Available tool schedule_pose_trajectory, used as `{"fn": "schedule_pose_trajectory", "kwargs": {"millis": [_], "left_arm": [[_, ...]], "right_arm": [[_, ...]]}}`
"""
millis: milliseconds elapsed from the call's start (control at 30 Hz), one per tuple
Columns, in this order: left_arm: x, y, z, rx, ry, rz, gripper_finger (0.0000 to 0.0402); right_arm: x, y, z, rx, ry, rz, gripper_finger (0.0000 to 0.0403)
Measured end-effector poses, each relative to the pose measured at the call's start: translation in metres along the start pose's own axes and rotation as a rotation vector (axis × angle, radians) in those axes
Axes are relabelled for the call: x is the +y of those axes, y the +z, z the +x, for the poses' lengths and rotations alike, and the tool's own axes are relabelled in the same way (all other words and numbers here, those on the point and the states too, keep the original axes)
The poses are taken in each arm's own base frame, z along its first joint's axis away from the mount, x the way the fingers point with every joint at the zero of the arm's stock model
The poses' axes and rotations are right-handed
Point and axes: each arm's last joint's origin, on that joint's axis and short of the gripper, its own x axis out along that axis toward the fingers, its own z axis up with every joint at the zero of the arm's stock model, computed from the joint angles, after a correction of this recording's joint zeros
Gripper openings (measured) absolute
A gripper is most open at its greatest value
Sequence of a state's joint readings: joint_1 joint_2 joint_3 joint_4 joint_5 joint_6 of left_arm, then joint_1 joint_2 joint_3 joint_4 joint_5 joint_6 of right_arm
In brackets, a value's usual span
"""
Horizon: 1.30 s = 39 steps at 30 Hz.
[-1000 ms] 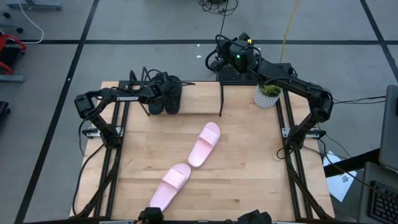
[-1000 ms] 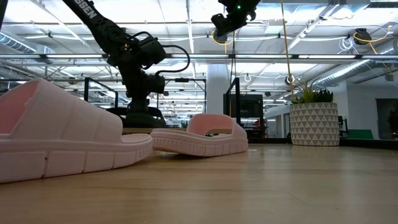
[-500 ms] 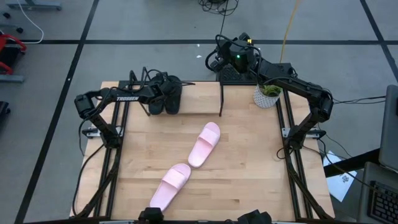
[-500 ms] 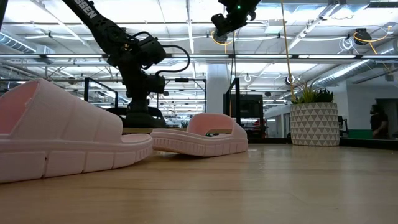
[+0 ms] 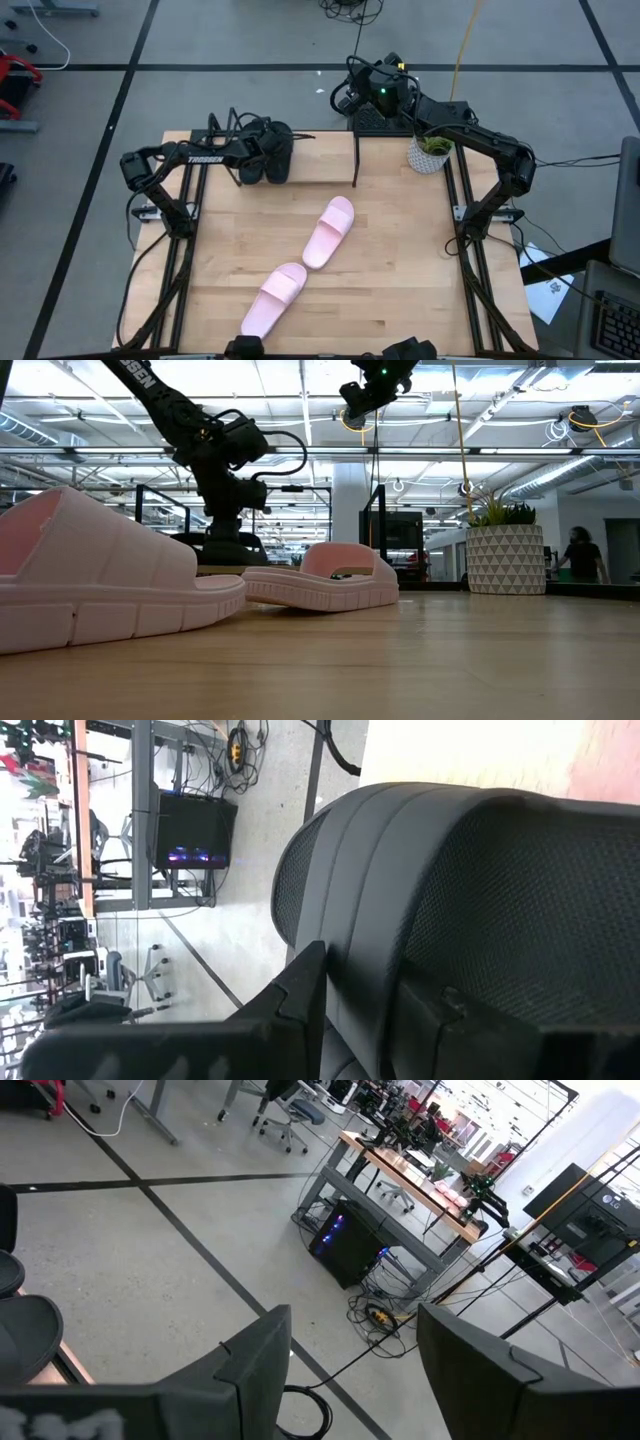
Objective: Pick and place slides into the shelf
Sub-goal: Put the black slipper on the shelf
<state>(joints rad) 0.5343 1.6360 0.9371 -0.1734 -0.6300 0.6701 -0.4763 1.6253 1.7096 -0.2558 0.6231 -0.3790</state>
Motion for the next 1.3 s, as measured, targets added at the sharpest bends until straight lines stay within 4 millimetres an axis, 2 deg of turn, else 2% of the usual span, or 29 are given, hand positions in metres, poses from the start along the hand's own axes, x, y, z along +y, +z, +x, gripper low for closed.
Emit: {"fn": "schedule_pose_trajectory", "kwargs": {"millis": [1300], "left_arm": [[0.0001, -0.0001, 0.0000, 0.002, 0.003, -0.023, 0.0086]], "right_arm": [[0.0002, -0.0004, 0.0000, 0.003, 0.001, -0.003, 0.0205]]}}
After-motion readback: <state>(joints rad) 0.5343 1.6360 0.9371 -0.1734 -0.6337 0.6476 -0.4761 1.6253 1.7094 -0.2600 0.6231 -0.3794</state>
